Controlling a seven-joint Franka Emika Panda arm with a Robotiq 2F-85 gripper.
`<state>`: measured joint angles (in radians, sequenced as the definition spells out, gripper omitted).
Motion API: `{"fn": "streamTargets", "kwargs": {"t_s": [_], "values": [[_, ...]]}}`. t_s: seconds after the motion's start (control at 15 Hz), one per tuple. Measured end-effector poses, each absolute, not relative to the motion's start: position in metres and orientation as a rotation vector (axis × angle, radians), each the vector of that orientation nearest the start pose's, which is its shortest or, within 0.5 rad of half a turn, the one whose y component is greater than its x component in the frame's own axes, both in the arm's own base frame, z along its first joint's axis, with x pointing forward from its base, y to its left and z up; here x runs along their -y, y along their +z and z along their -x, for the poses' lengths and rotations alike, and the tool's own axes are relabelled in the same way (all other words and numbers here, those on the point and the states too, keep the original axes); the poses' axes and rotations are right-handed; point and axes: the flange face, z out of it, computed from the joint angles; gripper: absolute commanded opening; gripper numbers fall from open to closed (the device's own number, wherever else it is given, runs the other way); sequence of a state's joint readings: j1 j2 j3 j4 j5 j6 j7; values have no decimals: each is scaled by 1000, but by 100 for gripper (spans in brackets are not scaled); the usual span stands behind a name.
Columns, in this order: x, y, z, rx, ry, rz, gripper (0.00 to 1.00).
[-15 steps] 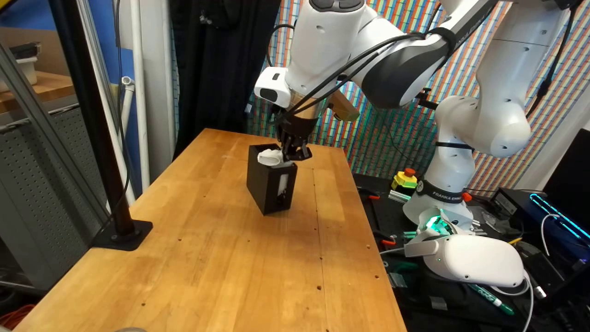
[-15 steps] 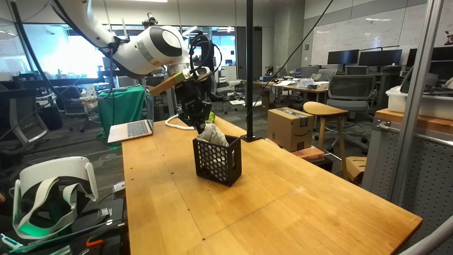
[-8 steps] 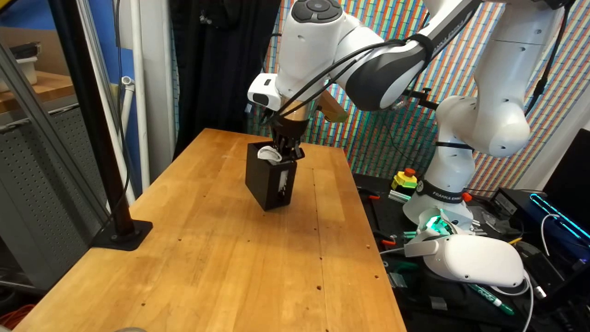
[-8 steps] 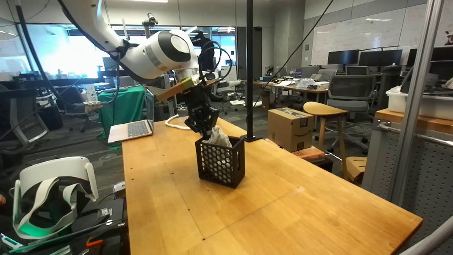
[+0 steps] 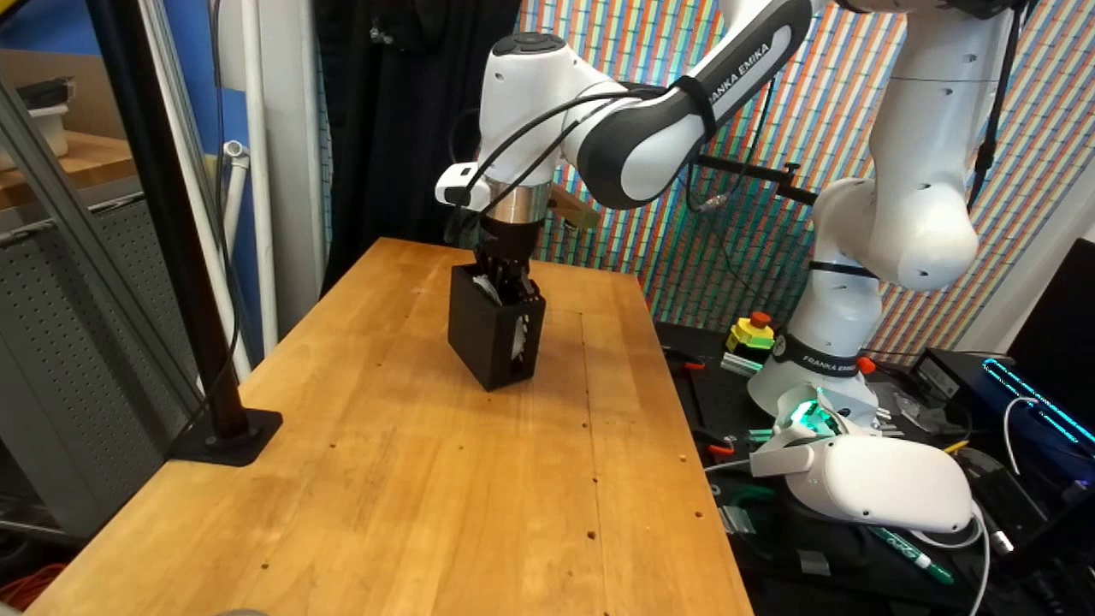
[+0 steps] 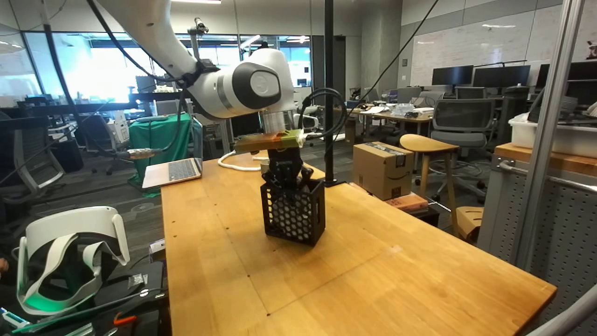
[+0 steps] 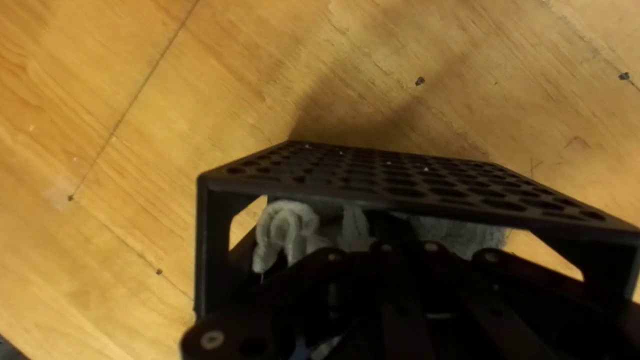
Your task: Put the towel inside the black cutlery holder
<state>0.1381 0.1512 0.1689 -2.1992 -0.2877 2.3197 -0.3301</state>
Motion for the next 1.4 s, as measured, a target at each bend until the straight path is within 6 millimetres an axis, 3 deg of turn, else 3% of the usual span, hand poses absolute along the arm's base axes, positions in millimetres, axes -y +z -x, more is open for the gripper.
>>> {"fn": "streamTargets", "kwargs": {"t_s": [0.33,0.67,0.93,1.2,1.4], "values": [[-135,306,-535,1372,59,2839,5],[-138,308,-534,1383,73,2808,5],[-169,320,-520,1425,86,2837,5],[-208,352,-495,1472,115,2954,5],[-224,377,-478,1483,125,3021,5]]}}
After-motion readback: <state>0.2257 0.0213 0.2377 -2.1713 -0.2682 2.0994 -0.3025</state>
